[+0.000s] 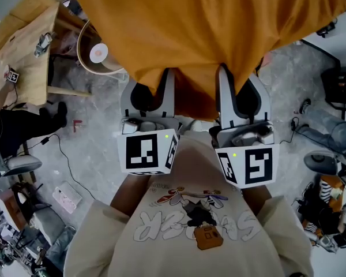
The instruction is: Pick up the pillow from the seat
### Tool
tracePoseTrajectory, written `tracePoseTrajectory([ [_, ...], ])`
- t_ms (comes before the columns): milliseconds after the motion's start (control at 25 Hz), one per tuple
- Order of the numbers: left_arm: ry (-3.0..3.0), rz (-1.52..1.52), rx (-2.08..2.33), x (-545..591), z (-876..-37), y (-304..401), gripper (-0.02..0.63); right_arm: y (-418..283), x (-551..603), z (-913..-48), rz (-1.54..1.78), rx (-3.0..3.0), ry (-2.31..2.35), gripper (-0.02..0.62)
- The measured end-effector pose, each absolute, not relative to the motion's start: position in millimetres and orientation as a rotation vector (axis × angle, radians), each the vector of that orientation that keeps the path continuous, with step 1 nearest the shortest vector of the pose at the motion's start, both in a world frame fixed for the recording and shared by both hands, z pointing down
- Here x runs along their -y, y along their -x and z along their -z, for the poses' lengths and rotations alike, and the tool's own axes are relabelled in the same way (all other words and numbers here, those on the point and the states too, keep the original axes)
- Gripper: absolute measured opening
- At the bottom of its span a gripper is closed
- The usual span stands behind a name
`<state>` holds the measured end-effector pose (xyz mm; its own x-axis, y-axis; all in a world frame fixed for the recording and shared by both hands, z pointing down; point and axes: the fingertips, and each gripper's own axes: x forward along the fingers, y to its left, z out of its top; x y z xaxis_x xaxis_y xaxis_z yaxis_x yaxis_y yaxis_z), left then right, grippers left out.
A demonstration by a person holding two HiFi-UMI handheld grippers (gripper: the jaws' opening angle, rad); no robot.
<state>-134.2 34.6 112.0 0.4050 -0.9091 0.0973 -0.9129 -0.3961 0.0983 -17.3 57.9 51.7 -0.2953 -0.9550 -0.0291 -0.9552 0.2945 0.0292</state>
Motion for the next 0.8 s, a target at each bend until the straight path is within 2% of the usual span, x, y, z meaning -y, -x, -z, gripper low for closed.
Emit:
tracePoseTrajectory([
  [800,-2.52,-0.052,1.601,-52,-124,133,0.146,18,-77,-60,-0.073,-2.524,1.918,0.083],
])
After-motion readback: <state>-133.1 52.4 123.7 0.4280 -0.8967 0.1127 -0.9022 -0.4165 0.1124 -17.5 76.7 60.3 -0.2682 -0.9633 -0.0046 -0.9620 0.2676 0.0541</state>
